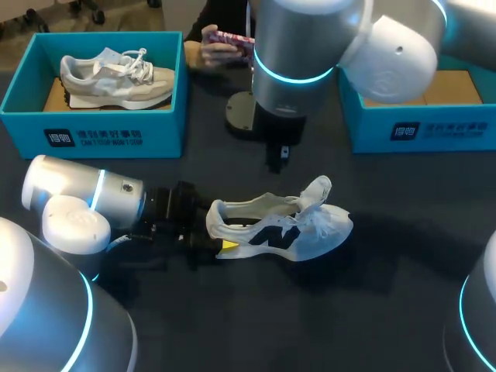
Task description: Take the shoe out of the shoebox, open the shoe tongue, remove and reinsert the insole, then place the shoe into the shoebox
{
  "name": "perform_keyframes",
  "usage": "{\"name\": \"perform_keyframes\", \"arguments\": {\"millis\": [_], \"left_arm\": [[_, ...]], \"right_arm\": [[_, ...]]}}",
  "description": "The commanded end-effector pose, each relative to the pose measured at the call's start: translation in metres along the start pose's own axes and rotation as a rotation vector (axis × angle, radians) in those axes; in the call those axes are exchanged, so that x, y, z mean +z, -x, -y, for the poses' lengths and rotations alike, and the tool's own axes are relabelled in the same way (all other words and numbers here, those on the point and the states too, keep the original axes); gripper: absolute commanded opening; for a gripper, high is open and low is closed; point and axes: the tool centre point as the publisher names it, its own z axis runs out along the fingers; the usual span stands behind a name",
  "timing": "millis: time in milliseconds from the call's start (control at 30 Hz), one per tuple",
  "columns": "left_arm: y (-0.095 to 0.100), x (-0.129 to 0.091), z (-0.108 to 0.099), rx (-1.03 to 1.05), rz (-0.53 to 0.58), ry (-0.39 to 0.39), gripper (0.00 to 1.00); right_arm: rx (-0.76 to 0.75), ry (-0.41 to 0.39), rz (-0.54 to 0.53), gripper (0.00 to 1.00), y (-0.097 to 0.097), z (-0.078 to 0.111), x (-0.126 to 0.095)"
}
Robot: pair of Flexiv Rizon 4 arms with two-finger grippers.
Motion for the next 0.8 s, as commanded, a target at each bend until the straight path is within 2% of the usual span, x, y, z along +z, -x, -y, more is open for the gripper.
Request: {"name": "perform_keyframes", "arguments": {"millis": [33,333,500,567,633,800], "left_arm": [[0.000,0.002,-0.002,0.000,0.000,0.003,0.00],[0.000,0.002,-0.002,0.000,0.000,0.003,0.00],[0.000,0.002,-0.002,0.000,0.000,0.003,0.00],[0.000,0.002,-0.002,0.000,0.000,0.003,0.00],[0.000,0.002,-0.002,0.000,0.000,0.003,0.00],[0.000,0.002,-0.002,0.000,0.000,0.003,0.00]], "right_arm": [[0.000,0.004,0.001,0.00,-0.001,0.002,0.001],[0.000,0.004,0.001,0.00,-0.001,0.002,0.001],[-0.005,-0.047,-0.001,0.00,-0.008,0.003,0.026],[-0.003,-0.039,-0.008,0.00,-0.011,0.005,0.034],[-0.009,-0.074,-0.022,0.00,-0.013,0.004,0.042],[-0.053,-0.092,-0.004,0.00,-0.016,-0.003,0.058]]}}
